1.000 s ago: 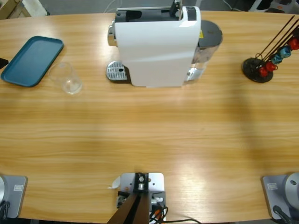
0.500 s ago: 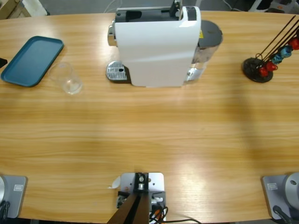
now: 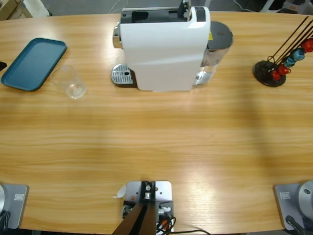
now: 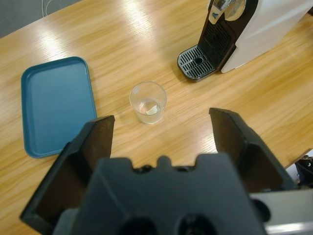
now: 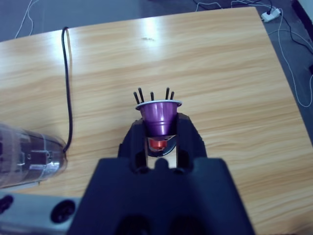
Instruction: Pour coffee
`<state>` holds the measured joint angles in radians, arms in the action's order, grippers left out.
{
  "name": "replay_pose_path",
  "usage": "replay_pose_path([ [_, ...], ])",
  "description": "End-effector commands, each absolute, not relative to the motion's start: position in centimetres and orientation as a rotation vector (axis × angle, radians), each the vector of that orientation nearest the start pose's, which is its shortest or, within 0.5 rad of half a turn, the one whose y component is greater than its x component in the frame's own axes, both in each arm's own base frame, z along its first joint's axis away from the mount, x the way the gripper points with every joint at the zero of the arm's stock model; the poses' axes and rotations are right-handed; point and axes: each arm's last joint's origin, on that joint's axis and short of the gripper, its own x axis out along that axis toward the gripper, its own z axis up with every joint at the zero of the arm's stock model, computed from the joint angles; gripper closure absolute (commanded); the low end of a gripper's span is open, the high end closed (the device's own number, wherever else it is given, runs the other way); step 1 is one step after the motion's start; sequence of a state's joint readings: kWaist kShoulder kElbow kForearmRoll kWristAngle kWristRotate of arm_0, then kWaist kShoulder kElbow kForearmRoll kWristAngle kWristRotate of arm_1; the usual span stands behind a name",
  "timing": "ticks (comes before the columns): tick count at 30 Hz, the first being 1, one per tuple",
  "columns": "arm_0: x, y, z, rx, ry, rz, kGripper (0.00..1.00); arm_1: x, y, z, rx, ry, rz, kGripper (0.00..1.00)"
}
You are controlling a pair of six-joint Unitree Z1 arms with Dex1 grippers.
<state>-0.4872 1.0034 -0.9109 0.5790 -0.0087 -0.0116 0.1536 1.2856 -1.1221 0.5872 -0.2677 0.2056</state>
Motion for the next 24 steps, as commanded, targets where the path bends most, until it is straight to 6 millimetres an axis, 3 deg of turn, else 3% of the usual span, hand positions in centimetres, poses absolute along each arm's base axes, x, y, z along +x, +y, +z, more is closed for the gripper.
replay_pose_path([
  [1,10.4,-5.8,35.3,0.177,0.673,-0.488,0.170,18.7,3.1,41.6,-0.043,0.723,-0.082,1.000],
  [8,10.7,-6.5,35.0,0.192,0.692,-0.528,0.181,13.5,8.6,46.7,-0.317,0.616,0.454,1.000],
  [12,11.0,-7.0,34.8,0.193,0.708,-0.560,0.184,11.3,11.5,48.5,-0.413,0.574,0.750,1.000],
  [19,11.2,-7.3,34.7,0.193,0.722,-0.586,0.188,10.7,17.2,48.9,-0.543,0.533,1.112,1.000],
  [24,11.3,-7.5,34.6,0.194,0.730,-0.596,0.188,12.8,22.8,47.7,-0.729,0.491,1.291,1.000],
])
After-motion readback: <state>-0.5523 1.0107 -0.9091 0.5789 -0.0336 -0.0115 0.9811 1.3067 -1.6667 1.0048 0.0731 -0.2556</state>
